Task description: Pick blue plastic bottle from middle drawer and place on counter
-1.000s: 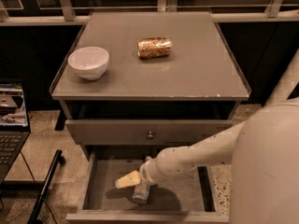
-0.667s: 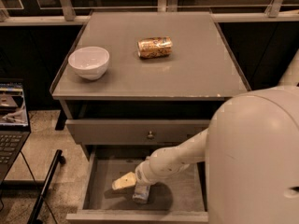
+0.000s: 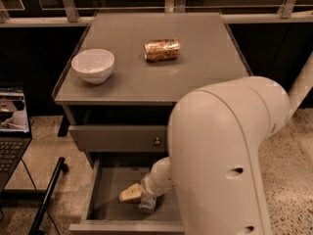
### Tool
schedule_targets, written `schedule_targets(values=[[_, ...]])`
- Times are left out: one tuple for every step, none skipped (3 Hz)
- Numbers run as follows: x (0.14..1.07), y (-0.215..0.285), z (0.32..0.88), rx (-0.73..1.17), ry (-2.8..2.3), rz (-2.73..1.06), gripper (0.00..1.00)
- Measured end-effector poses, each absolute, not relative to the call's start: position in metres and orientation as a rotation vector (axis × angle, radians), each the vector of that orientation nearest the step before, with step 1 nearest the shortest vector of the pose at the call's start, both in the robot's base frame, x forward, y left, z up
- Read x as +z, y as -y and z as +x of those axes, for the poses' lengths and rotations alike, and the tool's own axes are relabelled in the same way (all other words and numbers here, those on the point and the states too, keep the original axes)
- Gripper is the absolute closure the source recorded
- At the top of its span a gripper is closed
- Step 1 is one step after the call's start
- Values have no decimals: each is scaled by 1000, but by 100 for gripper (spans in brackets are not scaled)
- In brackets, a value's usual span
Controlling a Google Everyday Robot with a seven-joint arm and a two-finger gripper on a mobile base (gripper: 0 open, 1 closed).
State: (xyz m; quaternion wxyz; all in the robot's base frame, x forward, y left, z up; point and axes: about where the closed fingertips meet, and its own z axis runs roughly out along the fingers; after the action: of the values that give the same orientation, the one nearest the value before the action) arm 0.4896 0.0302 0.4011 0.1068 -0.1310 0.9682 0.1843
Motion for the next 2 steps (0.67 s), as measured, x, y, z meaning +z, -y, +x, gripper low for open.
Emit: schedule_targets(values=[[387,-25,491,448,-2875,-356,0],[386,-26,491,452,-2876,-360,0]])
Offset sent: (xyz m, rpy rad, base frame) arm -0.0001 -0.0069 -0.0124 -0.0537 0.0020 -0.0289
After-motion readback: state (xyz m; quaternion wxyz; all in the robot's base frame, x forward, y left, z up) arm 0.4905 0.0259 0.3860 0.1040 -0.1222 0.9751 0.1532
